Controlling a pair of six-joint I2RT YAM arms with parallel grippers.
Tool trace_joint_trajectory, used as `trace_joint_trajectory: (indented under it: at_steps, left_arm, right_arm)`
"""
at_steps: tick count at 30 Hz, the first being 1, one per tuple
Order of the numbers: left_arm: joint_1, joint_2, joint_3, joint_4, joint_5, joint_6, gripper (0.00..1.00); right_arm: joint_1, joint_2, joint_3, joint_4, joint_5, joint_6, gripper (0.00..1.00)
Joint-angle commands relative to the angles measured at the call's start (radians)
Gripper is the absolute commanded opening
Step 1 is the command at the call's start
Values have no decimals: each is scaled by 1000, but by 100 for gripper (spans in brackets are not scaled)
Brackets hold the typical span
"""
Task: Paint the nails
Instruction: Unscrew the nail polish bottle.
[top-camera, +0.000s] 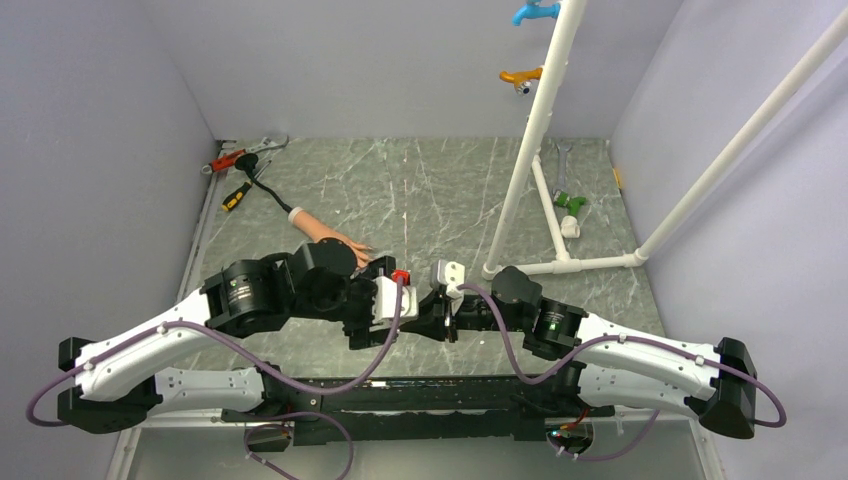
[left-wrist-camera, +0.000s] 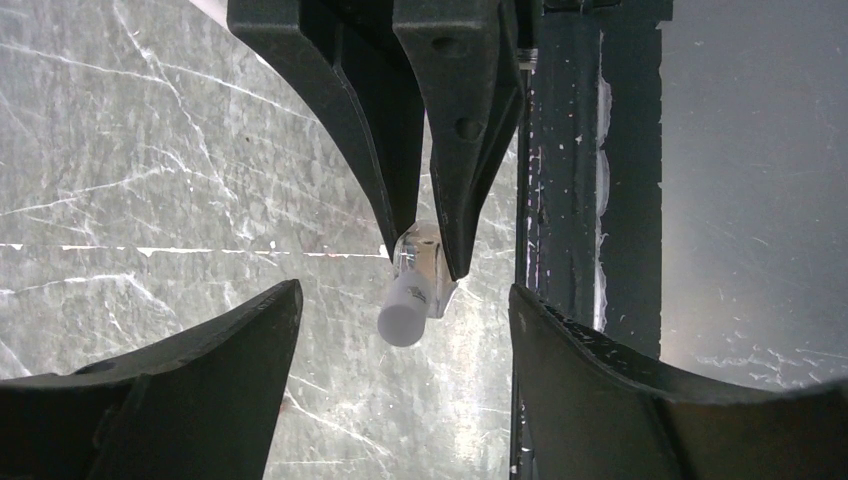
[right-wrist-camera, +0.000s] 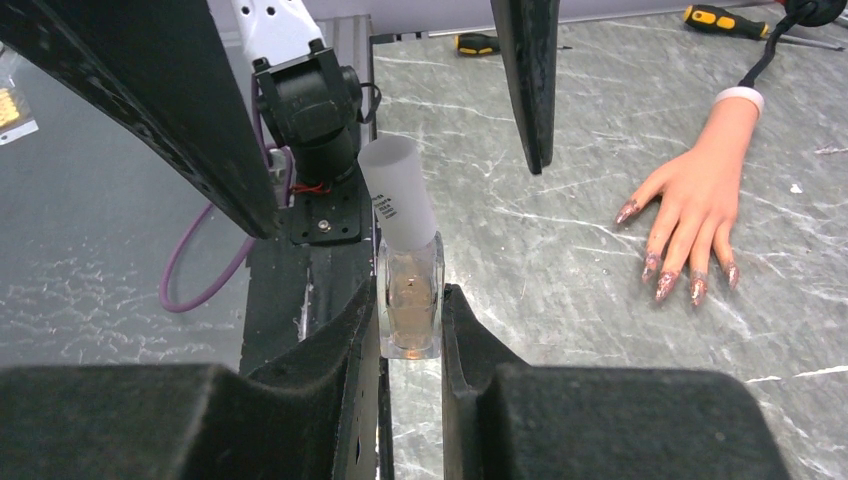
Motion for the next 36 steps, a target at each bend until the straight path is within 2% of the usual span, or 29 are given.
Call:
trace_joint_trajectory:
  at_steps: [1,6,13,15,19,36]
  left_arm:
    - [-4,29,2,36,-18,33,77]
    - [-4,49,3,19,-25,40,66]
    - [-4,43,-2,12,-41,38,41]
    - [-4,40,-8,14,-50,38,25]
    - [-4,51,-8,10,-55,27,0]
    - [-4,165,108,-32,-55,-285,0]
  right_arm:
    - [0,-20,39,39,-13,-10,0]
    - [0,-30,35,38,-7,-11,0]
    - [1,-26,38,40,-13,-10,0]
    - [0,-25,41,36,-13,-11,0]
    - [0,-46,40,28,-14,-11,0]
    - [0,-76,38,32,41,-8,0]
